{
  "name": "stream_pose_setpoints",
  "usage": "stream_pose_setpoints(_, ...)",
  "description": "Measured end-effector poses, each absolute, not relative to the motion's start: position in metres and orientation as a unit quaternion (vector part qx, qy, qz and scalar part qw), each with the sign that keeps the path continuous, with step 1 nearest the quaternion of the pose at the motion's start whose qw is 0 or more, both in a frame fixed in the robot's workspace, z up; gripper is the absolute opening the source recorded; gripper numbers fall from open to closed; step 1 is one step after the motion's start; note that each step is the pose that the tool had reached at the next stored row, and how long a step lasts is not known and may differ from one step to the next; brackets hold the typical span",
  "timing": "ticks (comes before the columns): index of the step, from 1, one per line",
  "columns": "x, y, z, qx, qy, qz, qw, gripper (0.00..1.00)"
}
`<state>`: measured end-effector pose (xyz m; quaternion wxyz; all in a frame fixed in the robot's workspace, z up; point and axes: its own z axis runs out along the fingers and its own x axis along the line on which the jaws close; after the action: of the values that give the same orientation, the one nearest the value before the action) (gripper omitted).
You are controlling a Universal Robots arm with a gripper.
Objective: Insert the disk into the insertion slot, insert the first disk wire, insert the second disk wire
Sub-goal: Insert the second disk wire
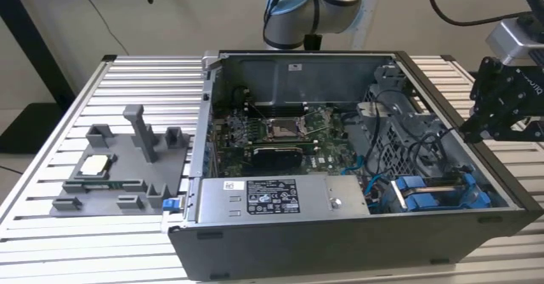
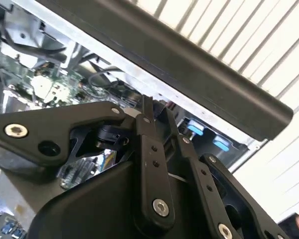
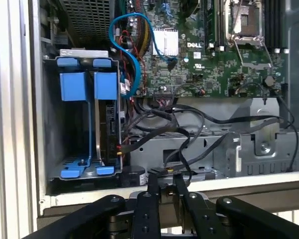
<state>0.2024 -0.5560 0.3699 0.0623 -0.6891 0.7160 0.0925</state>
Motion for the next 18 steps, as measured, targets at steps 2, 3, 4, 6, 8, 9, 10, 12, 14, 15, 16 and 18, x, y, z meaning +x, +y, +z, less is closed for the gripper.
stream_pose_setpoints(2, 0.202, -0.556, 0.37, -0.689, 0.716, 0.096, 0.066, 0.25)
stream_pose_setpoints(3, 0.202, -0.557, 0.37, -0.689, 0.716, 0.097, 0.066, 0.16)
stream_pose_setpoints(4, 0.202, -0.557, 0.37, -0.689, 0.716, 0.097, 0.066, 0.16)
stream_pose_setpoints(6, 0.202, -0.557, 0.37, -0.689, 0.715, 0.097, 0.066, 0.16)
stream_pose_setpoints(8, 0.202, -0.557, 0.37, -0.689, 0.716, 0.097, 0.066, 0.16)
stream_pose_setpoints(9, 0.2, -0.557, 0.37, -0.689, 0.716, 0.097, 0.067, 0.16)
stream_pose_setpoints(10, 0.198, -0.557, 0.371, -0.689, 0.716, 0.097, 0.067, 0.16)
stream_pose_setpoints(12, 0.193, -0.557, 0.373, -0.689, 0.715, 0.096, 0.067, 0.16)
stream_pose_setpoints(14, 0.189, -0.557, 0.376, -0.689, 0.715, 0.095, 0.068, 0.16)
stream_pose_setpoints(15, 0.187, -0.557, 0.377, -0.689, 0.715, 0.095, 0.068, 0.16)
stream_pose_setpoints(16, 0.185, -0.557, 0.377, -0.689, 0.715, 0.095, 0.068, 0.16)
stream_pose_setpoints(18, 0.181, -0.557, 0.378, -0.69, 0.715, 0.093, 0.067, 0.16)
